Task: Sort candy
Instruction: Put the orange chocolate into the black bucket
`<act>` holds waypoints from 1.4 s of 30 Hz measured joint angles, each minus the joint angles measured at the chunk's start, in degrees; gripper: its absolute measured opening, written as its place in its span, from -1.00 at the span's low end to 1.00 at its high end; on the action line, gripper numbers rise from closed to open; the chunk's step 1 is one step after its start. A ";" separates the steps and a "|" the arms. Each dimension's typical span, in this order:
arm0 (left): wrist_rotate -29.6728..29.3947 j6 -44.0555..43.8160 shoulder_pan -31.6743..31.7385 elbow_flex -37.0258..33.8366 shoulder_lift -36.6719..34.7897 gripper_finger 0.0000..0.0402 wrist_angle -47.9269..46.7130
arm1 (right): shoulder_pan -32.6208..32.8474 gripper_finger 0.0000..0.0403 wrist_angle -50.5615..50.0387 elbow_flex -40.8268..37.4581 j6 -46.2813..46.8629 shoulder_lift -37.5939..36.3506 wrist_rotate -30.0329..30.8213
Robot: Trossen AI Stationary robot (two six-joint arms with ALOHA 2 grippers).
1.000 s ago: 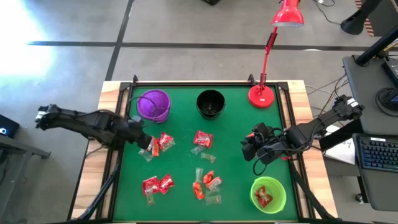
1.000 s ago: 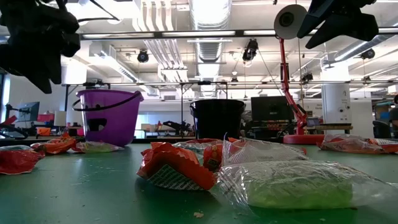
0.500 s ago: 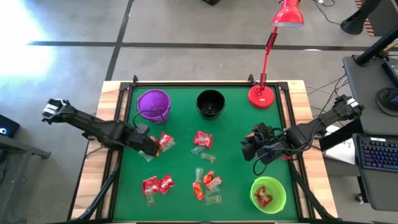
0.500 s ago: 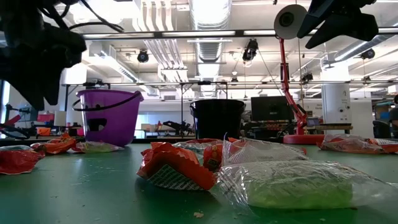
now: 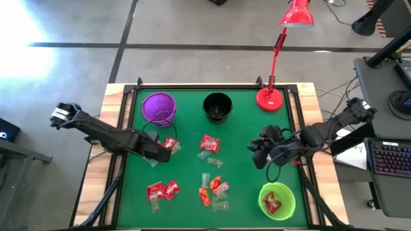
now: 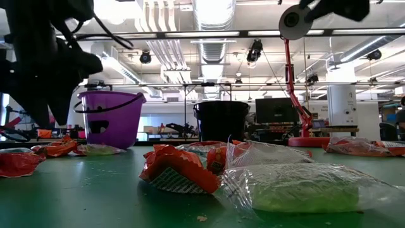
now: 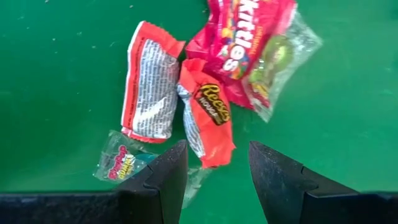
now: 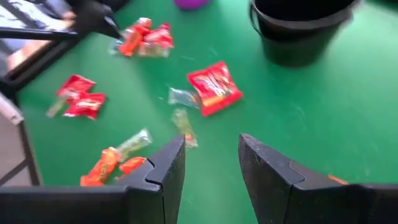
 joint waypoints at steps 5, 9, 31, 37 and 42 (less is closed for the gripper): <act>0.00 -1.80 0.07 0.00 3.38 -0.23 0.77 | 0.00 -0.30 0.07 4.68 -7.10 0.00 0.06; -0.26 -2.40 0.09 0.00 6.06 -0.23 1.64 | 0.00 -0.30 -0.02 6.25 -11.16 0.00 0.09; -1.84 -3.52 0.07 0.11 12.59 -0.77 5.97 | 0.04 -0.30 -4.63 6.67 -13.01 -0.01 -1.45; -1.30 -1.65 0.07 0.76 9.15 -0.95 5.89 | 0.04 -0.30 -5.14 6.67 -13.04 -0.02 -1.45; -1.31 2.23 0.07 3.01 5.24 -0.98 4.92 | 0.02 -0.30 -6.13 6.67 -13.04 -0.02 -1.45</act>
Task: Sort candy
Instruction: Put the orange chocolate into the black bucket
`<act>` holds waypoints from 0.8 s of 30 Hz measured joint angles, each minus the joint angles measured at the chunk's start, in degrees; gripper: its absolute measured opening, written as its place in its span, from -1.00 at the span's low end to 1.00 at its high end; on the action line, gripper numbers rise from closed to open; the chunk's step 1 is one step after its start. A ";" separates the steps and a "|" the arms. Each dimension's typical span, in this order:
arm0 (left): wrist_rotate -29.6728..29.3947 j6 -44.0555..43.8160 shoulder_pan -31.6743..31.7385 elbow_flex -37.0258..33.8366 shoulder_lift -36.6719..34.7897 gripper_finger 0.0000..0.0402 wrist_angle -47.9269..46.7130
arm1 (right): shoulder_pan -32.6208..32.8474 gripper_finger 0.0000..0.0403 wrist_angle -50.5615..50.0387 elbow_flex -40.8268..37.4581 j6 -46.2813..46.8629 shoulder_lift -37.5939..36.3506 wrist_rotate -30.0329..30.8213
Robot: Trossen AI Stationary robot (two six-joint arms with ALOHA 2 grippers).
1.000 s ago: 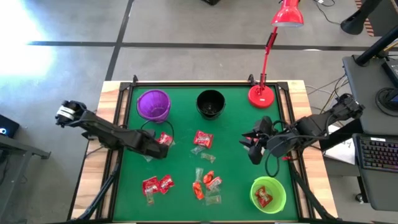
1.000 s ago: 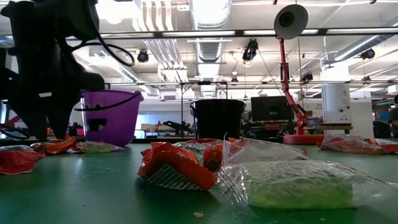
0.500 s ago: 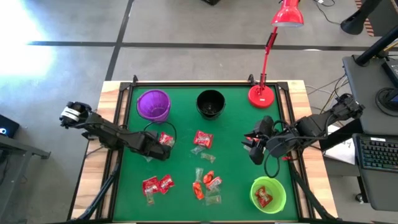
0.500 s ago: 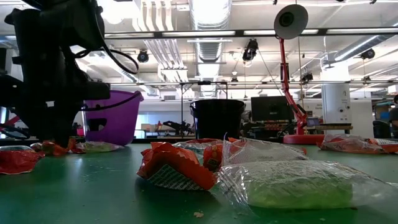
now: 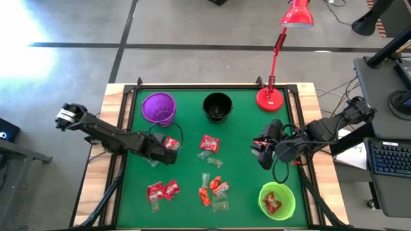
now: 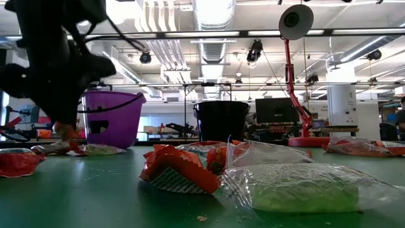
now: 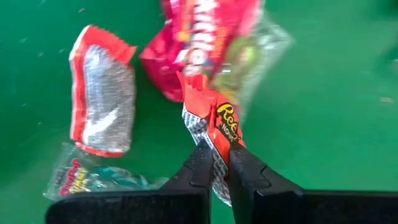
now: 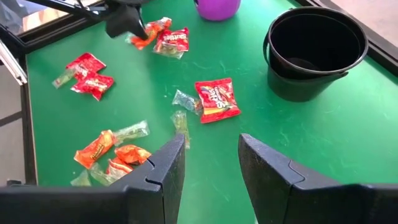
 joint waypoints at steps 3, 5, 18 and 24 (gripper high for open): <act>-0.27 2.16 0.00 2.00 -2.09 -0.99 -0.60 | 0.00 -0.30 -0.02 0.00 -0.11 0.00 0.41; -2.23 4.33 0.00 3.61 -3.09 -0.99 -0.68 | 0.00 -0.30 -0.02 0.00 -0.77 0.00 0.46; -16.14 27.09 3.90 18.55 -3.78 -0.99 -0.84 | -3.36 -0.30 0.89 0.00 -2.63 0.74 4.98; -17.77 39.41 8.56 23.85 -3.75 -0.99 -0.87 | -10.37 -0.30 9.76 0.00 -10.72 0.72 1.30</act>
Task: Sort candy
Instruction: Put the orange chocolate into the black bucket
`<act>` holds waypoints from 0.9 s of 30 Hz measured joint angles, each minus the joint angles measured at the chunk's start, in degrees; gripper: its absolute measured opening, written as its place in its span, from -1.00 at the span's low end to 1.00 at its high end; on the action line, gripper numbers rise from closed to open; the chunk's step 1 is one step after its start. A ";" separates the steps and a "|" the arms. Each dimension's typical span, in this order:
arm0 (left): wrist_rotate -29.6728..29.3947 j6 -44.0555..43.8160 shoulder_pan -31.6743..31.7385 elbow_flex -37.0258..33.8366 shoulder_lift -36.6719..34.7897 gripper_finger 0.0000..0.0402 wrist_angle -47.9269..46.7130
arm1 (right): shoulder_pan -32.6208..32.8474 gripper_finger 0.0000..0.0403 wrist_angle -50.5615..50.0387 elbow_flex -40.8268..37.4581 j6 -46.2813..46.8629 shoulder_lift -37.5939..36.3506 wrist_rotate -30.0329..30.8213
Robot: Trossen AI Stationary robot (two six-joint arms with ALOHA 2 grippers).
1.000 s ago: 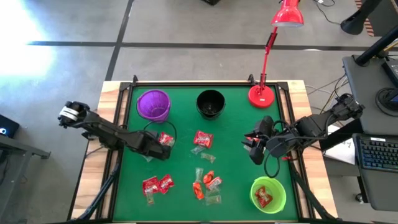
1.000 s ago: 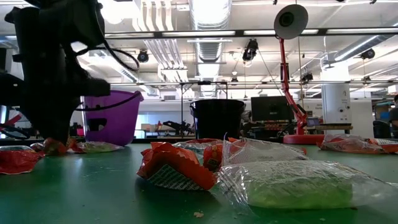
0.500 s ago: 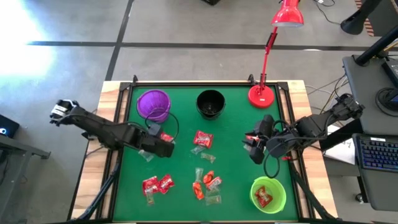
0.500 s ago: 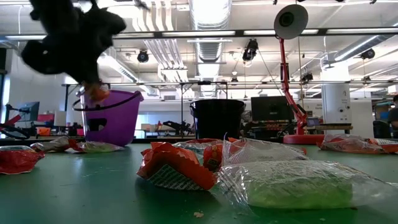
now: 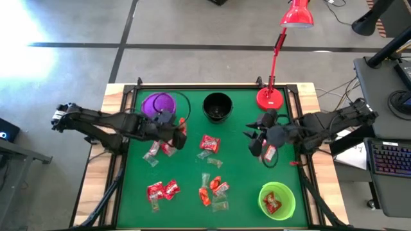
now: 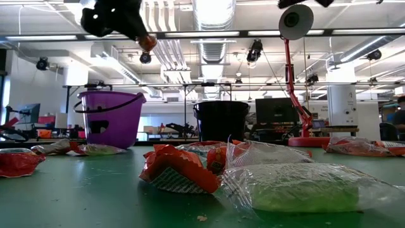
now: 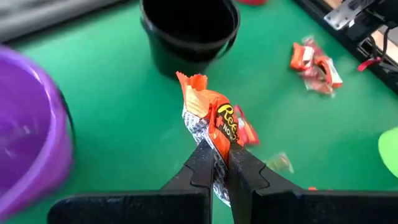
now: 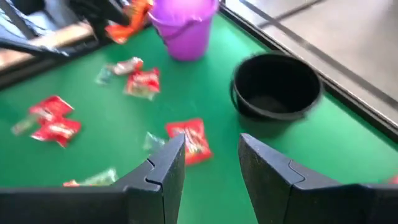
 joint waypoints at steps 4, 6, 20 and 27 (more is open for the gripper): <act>0.12 8.28 4.35 2.60 0.00 -0.99 0.06 | -6.26 -0.30 10.32 -0.30 -7.26 0.27 -8.50; 1.49 12.38 6.91 3.85 0.00 -0.99 -0.02 | -9.40 -0.30 14.35 -0.36 -9.39 0.41 -11.28; 20.59 35.50 22.33 9.56 0.00 -0.99 8.23 | -29.86 -0.30 33.36 -0.46 -7.81 7.53 -39.12; 32.04 41.31 28.48 8.90 0.02 -0.99 13.79 | -33.42 -0.30 47.24 -0.46 -3.12 13.90 -47.79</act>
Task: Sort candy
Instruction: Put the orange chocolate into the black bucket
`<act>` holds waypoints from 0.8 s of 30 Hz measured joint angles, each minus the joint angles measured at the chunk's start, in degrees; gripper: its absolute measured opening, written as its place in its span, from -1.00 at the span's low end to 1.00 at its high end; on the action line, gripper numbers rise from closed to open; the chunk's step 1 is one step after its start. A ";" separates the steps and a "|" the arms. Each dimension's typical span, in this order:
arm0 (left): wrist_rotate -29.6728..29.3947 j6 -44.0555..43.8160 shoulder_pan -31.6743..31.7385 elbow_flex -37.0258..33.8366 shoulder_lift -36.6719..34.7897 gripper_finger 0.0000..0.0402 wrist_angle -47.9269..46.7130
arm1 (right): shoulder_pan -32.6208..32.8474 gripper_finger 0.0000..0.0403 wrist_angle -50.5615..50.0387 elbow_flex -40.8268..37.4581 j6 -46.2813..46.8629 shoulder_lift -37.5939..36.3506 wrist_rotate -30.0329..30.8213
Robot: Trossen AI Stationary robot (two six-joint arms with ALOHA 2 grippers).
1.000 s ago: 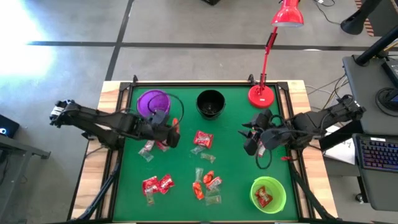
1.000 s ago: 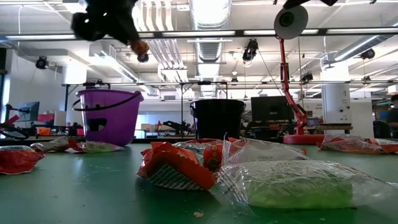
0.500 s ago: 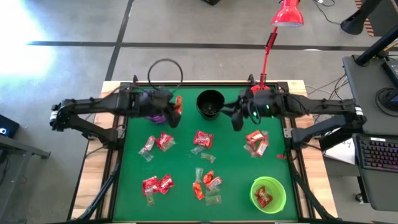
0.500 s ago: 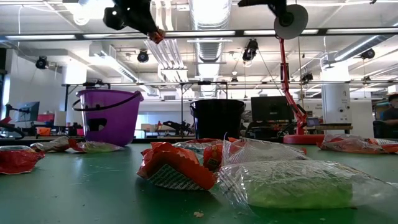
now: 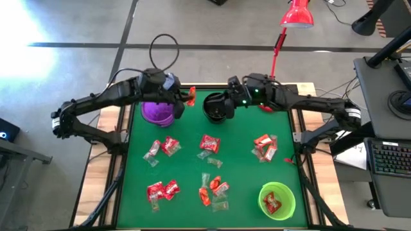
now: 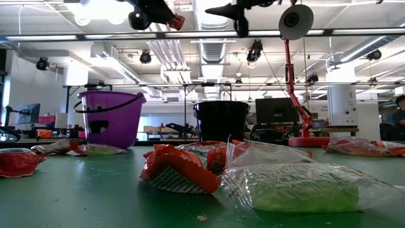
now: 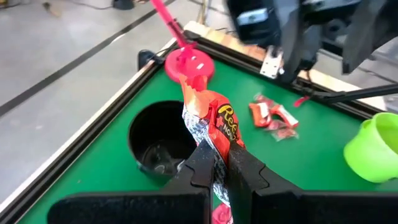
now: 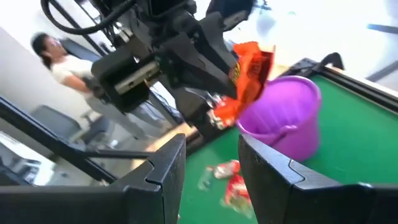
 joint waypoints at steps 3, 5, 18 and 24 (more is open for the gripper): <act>4.30 1.26 1.98 -0.53 0.28 -0.99 1.51 | -0.71 -0.30 1.66 0.43 1.00 2.00 -0.06; 7.39 1.46 2.90 -0.87 0.68 -0.99 3.16 | -1.05 -0.30 2.00 1.17 1.01 3.24 -0.04; 15.72 5.05 4.31 -0.95 4.96 -0.99 6.72 | -3.63 -0.30 1.62 6.71 -1.50 8.14 -1.69; 15.93 5.31 5.49 -0.95 5.16 -0.99 7.38 | -3.99 -0.31 0.80 6.49 -1.48 8.35 -2.55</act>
